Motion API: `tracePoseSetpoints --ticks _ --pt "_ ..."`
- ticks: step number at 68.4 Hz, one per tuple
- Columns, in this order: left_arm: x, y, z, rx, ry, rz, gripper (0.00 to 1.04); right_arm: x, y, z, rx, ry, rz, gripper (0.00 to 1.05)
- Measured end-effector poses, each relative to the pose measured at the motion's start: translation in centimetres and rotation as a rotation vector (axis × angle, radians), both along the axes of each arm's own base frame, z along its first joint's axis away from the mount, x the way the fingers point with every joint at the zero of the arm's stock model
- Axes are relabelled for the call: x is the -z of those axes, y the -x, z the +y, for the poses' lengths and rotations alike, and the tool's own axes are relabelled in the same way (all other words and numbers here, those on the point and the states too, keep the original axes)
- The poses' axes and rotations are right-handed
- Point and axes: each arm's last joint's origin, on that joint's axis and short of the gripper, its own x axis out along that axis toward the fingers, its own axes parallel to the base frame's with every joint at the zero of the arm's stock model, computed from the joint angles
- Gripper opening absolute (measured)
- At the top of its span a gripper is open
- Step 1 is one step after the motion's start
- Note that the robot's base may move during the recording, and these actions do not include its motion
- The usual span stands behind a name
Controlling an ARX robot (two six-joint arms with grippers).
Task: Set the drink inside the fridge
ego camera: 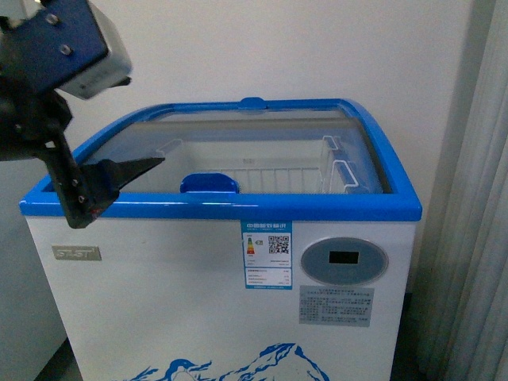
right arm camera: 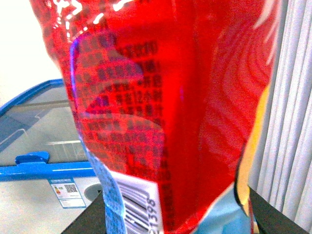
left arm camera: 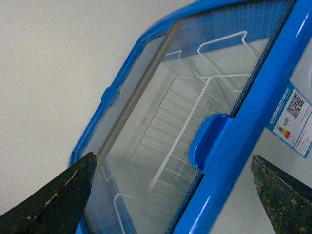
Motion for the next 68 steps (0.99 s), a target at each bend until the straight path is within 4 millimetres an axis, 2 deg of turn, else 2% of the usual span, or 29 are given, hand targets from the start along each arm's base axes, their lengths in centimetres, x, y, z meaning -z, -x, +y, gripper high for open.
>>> tracePoseSetpoints --ticks 4,16,49,58,68 --pt "0.5 -1.4 -0.4 0.034 -0.093 -0.014 0.97 0.0 0.0 0.0 0.000 0.000 0.000 0.40" --pt "1.6 -4.3 -1.1 0.068 -0.199 -0.027 0.97 0.0 0.0 0.0 0.000 0.000 0.000 0.40" --pt "3.0 -9.8 -3.1 0.078 -0.249 -0.035 0.97 0.0 0.0 0.0 0.000 0.000 0.000 0.40" --pt "3.3 -11.9 -3.8 0.086 -0.255 -0.025 0.97 0.0 0.0 0.0 0.000 0.000 0.000 0.40" --pt "2.7 -14.6 -4.6 0.102 -0.251 -0.015 0.97 0.0 0.0 0.0 0.000 0.000 0.000 0.40"
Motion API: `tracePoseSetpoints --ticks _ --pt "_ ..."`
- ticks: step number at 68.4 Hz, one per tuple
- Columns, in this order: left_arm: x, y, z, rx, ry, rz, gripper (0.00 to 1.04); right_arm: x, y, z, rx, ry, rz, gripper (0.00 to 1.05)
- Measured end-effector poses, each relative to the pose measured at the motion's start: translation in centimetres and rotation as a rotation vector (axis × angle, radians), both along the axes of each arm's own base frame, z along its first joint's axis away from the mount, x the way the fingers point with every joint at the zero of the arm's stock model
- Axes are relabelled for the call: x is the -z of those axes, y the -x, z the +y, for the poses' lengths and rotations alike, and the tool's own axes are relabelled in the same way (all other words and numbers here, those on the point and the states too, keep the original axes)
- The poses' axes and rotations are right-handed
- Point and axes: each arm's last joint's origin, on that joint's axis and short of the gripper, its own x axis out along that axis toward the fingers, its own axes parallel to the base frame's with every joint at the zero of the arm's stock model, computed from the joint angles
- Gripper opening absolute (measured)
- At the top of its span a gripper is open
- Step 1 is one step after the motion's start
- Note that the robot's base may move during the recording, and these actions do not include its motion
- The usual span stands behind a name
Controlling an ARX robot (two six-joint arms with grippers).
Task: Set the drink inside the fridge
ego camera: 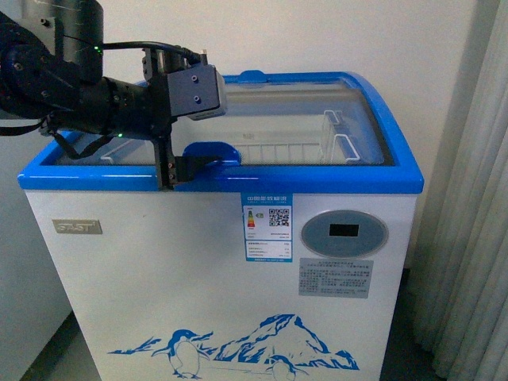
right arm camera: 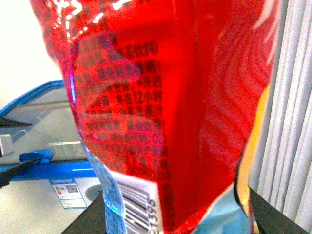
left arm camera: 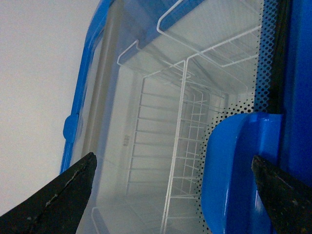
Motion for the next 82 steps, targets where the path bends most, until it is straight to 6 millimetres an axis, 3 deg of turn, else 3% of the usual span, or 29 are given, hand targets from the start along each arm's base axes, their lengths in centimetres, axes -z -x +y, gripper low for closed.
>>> tracePoseSetpoints --ticks 6,22,38,52,61,69,76,82 --pt "-1.1 -2.8 -0.5 -0.052 -0.014 -0.042 0.97 0.0 0.0 0.0 0.000 0.000 0.000 0.40" --pt "-2.1 -7.6 -1.5 -0.196 -0.049 -0.104 0.97 0.0 0.0 0.0 0.000 0.000 0.000 0.40" --pt "-1.9 -9.3 -1.8 -0.351 0.004 -0.180 0.97 0.0 0.0 0.0 0.000 0.000 0.000 0.40" --pt "-2.0 -9.8 -2.2 -0.542 0.208 -0.185 0.97 0.0 0.0 0.0 0.000 0.000 0.000 0.40" --pt "-2.7 -9.6 -2.2 -0.610 0.307 -0.128 0.97 0.0 0.0 0.0 0.001 0.000 0.000 0.40" --pt "-4.5 -8.0 -1.0 -0.786 0.570 0.075 0.97 0.0 0.0 0.0 0.000 0.000 0.000 0.40" --pt "-8.1 -4.2 1.3 -0.810 0.824 0.193 0.97 0.0 0.0 0.0 0.005 0.000 0.000 0.40" --pt "-11.7 0.7 2.8 -0.776 0.994 0.253 0.97 0.0 0.0 0.0 0.004 0.000 0.000 0.40"
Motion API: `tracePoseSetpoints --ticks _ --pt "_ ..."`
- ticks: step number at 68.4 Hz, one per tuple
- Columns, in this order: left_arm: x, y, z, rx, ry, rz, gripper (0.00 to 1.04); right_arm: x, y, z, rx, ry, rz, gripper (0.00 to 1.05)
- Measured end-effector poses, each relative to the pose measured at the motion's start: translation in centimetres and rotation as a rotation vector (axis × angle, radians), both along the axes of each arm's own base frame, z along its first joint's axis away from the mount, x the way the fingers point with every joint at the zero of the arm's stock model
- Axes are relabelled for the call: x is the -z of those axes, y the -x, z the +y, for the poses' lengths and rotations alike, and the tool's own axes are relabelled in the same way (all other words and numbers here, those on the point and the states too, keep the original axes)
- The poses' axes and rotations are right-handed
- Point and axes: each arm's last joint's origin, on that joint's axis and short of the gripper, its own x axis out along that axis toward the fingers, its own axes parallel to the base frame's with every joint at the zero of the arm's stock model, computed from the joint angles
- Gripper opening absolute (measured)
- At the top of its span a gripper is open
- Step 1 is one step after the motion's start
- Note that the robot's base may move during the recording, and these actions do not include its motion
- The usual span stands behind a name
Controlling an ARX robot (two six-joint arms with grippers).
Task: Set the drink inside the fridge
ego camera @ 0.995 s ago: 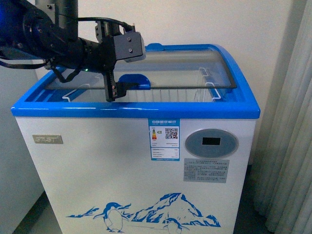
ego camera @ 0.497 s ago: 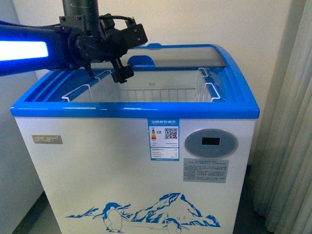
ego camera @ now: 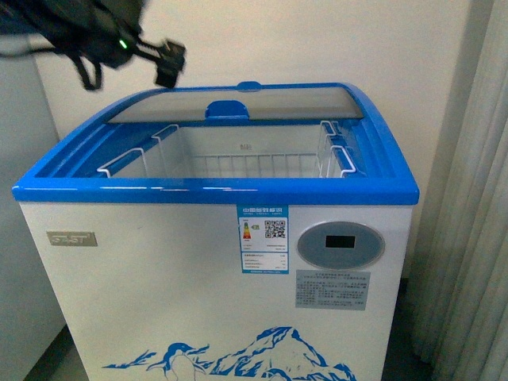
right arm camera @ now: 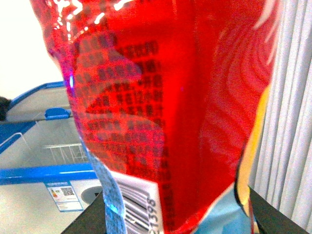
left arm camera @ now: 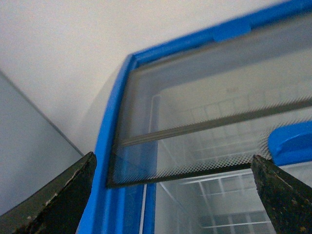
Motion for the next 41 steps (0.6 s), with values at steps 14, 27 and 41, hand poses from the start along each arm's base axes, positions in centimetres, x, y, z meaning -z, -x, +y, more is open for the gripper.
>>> tracePoseSetpoints --ticks 14,27,41 --pt "0.7 11.7 1.5 0.078 0.239 0.075 0.97 0.0 0.0 0.0 -0.004 0.000 0.000 0.40" --pt "6.3 23.2 5.5 -0.087 0.247 -0.094 0.66 -0.7 -0.4 -0.1 -0.142 0.078 0.232 0.40" --pt "10.9 29.1 7.0 -0.080 0.243 -0.080 0.36 -0.3 -4.9 0.3 -0.399 0.362 0.641 0.40"
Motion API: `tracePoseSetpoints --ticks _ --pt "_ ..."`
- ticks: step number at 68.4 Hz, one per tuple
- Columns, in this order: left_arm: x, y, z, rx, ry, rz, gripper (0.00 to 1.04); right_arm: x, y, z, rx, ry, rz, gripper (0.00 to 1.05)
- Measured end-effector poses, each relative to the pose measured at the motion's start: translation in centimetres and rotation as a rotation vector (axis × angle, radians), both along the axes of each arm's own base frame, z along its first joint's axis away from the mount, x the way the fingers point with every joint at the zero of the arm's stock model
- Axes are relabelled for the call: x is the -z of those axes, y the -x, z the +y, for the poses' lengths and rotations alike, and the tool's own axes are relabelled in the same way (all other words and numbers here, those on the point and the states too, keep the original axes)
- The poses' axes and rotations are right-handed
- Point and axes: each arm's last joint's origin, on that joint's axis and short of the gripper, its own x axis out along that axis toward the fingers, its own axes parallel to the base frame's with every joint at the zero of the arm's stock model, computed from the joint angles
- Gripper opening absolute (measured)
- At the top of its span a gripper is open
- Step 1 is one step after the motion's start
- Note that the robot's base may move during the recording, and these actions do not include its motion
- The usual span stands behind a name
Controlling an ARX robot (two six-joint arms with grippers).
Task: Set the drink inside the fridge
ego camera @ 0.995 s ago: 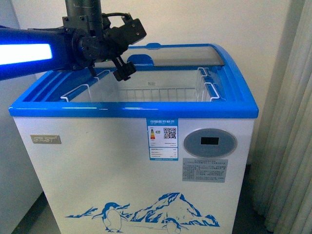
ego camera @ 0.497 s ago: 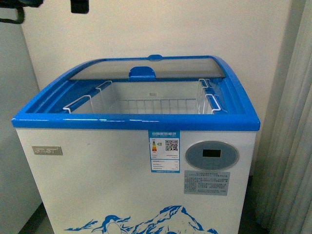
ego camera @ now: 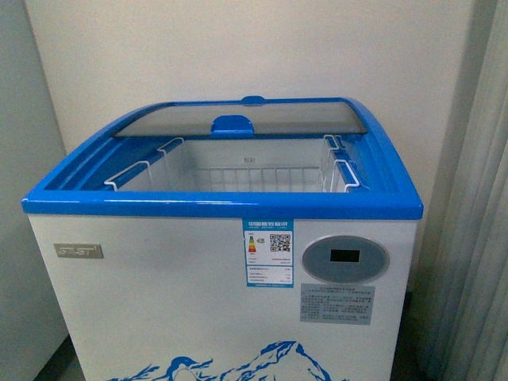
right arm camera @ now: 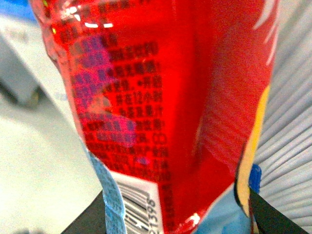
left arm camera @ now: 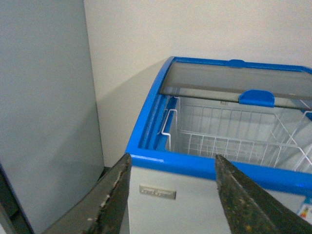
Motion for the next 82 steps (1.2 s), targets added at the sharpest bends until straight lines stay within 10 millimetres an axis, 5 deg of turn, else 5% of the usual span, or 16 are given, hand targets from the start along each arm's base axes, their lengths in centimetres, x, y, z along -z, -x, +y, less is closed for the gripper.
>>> tracePoseSetpoints --ticks 15,30,42,61,75,82 --pt "2.7 2.1 0.6 -0.017 -0.001 0.035 0.02 -0.4 -11.9 1.8 -0.157 0.463 -0.046 0.40" --pt "3.8 3.8 0.6 -0.016 -0.006 0.025 0.03 0.6 -22.6 7.2 -0.361 0.757 -0.034 0.40" --pt "4.6 4.9 0.6 -0.016 -0.006 0.028 0.03 1.7 -28.7 11.2 -0.379 0.843 -0.047 0.40" --pt "5.4 6.3 0.6 -0.016 -0.006 0.027 0.03 4.9 -33.6 14.0 -0.381 0.875 -0.016 0.41" --pt "5.8 7.1 0.6 -0.016 -0.006 0.027 0.03 5.8 -33.9 14.9 -0.376 0.811 -0.021 0.75" --pt "6.5 7.5 0.6 -0.016 -0.006 0.018 0.03 3.9 -32.8 14.7 -0.358 0.735 -0.070 0.95"
